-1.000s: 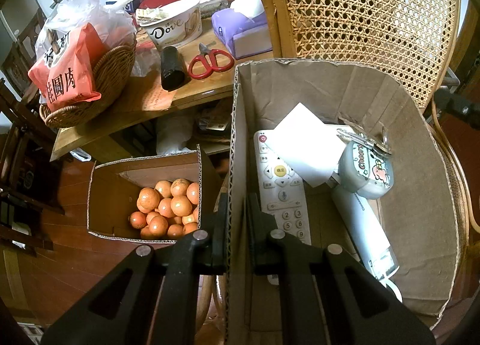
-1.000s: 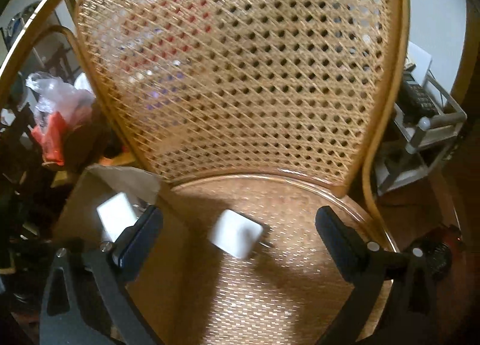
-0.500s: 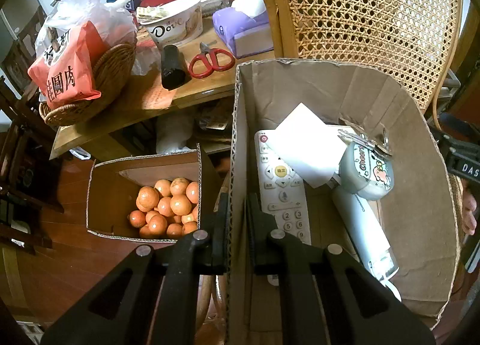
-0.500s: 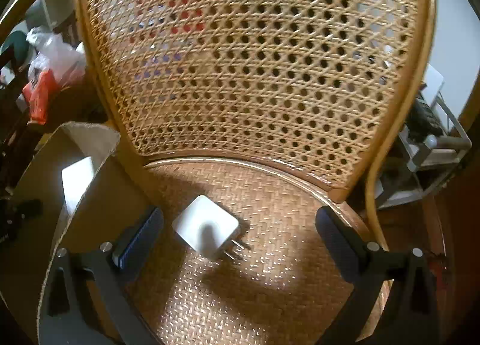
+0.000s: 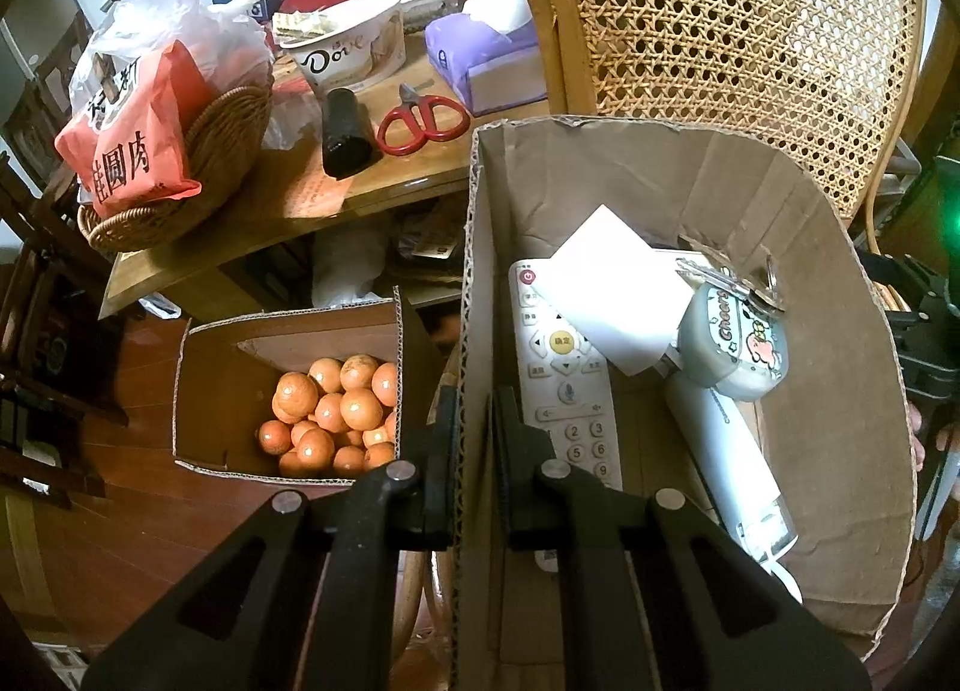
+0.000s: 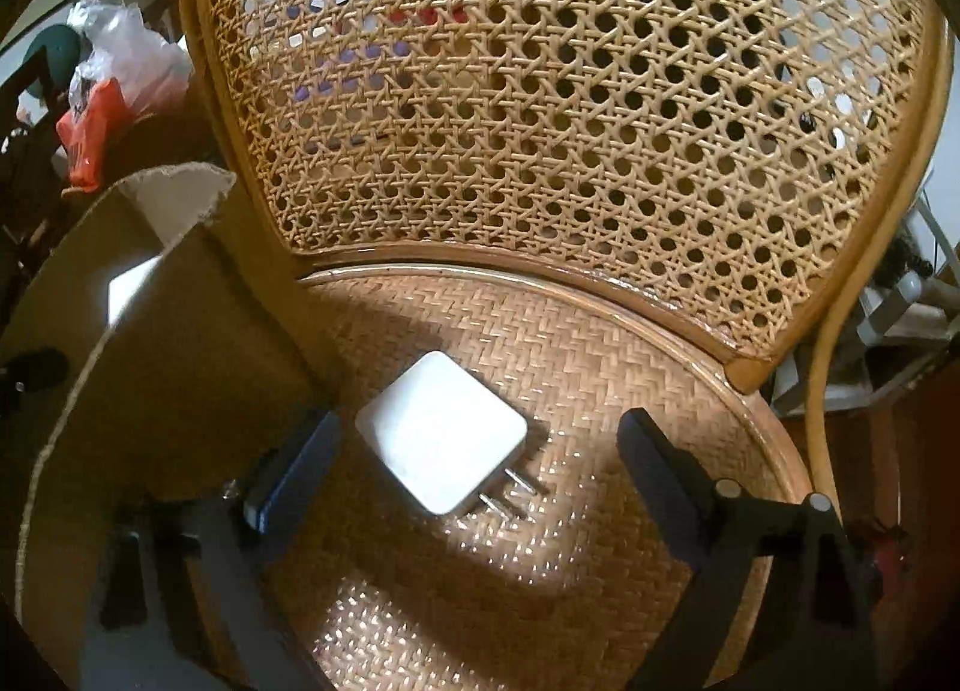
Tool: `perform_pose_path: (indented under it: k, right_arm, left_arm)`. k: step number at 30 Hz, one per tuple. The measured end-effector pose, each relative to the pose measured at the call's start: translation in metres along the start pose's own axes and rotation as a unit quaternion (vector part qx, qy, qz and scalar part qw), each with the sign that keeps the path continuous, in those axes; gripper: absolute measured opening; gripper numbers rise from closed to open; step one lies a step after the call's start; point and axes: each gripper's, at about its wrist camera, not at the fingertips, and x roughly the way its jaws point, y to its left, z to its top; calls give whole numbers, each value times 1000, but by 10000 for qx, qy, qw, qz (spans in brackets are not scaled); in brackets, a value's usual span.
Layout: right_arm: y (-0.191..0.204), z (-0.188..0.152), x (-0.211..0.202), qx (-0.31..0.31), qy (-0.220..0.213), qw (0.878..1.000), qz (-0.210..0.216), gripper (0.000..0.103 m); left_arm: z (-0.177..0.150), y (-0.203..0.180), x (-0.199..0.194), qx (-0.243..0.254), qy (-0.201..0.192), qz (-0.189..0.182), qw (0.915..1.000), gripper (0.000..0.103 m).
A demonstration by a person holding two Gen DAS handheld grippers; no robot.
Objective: Organize rigid objects
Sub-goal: 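Lower the right gripper to the small white charger and grasp it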
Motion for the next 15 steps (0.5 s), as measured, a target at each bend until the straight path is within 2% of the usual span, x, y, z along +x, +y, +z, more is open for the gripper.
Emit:
perform_pose_path:
  k: [1,8,12,15]
  right_arm:
    - [1,0,3,-13,6,10000,-50,93]
    - [-3,2,7,251,-102,9991,334,71]
    - [9,5,8,-16,-60,9996,260,64]
    - [26,2,15,-469,2,9989,-41,57]
  left_arm:
    - [0,0,0,2,2,-1,10000,10]
    - [0,-1,0,4,4,-1,10000,10]
    - [0,-1,0,-13,6,1,10000,10]
    - [1,-1,1,-20,11,-10,10000,10]
